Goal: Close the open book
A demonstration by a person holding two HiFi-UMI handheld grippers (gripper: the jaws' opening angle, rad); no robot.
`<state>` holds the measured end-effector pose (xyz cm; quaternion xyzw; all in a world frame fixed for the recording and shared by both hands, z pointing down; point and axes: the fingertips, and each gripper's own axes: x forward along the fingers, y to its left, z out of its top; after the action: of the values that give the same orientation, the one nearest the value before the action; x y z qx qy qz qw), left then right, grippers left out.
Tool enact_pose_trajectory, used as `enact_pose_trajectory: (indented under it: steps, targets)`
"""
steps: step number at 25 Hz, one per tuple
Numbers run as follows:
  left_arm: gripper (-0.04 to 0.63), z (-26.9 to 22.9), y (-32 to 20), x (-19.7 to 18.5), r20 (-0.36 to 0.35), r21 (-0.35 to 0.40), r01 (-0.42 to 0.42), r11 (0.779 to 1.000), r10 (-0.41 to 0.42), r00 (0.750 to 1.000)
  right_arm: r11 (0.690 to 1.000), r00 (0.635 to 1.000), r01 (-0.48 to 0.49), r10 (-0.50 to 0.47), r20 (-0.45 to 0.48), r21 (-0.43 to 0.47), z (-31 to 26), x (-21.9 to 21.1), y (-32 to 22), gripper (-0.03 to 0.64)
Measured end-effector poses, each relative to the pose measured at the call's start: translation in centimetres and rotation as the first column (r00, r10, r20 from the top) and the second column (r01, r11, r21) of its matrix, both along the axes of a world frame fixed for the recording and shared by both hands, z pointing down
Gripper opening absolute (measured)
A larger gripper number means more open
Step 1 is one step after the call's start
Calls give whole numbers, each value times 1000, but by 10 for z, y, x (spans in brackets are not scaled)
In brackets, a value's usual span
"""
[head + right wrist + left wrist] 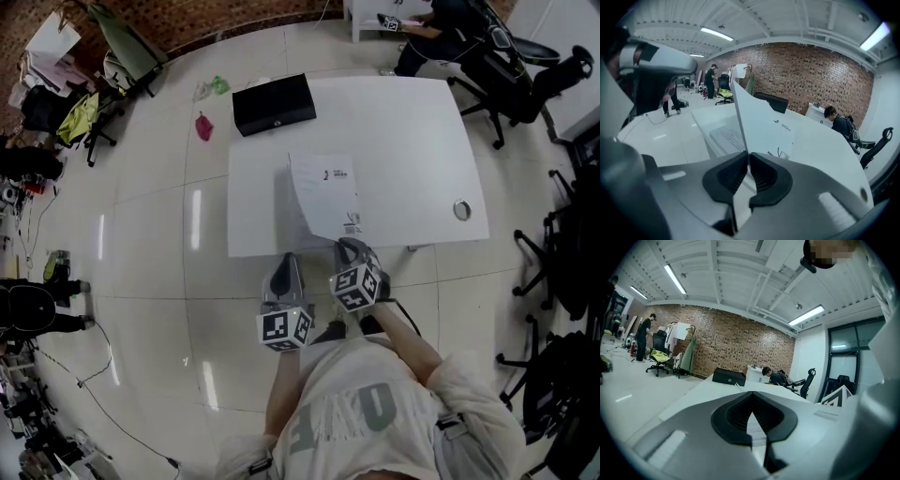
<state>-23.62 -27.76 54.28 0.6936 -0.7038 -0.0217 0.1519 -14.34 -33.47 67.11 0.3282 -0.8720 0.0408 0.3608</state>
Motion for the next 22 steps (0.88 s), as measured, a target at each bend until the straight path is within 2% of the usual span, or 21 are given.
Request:
enact_pose_trajectory:
  steps: [2,5,7,10,12,14,16,17,20,22]
  targets:
    - [18,1,2,-4,1,-1,11,1000,-11,1000,1000,999,23,-23,-41,-5,8,-3,2,35]
    - [17,3,4,-9,-3,-4,26,1000,-26,1000,997,992,76,-76,-99,-8,20,-8,8,86]
    - [17,3,5,-11,-8,-5,33,999,-33,999,996,990,88,-87,-109,1,22,-9,9,80]
    - [17,3,5,-13,-13,-3,37,999,-37,999,998,997,59,-59,-45,-19,9,-9,6,60]
    - [17,1,3,-11,-13,3,32,999,-32,999,1000,999,28,-28,27,-12,-13,-7,0,54]
    - [18,-4,-1,-8,-12,14,19,1000,-19,1000,1000,992,-17,17,125,-4,-41,1,-11,21]
    - [17,-11,-8,-4,-11,33,-1,999,1,1000,996,963,-92,93,253,-16,-70,20,-27,5]
    - [18,-14,-12,-2,-9,45,-13,999,14,1000,990,937,-135,138,321,-32,-85,32,-36,5]
    - [18,-24,-27,2,7,73,-46,996,45,999,969,833,-224,245,496,-104,-124,69,-56,3]
    - [18,-30,-38,3,18,86,-58,995,57,998,959,783,-257,277,557,-116,-142,88,-63,3]
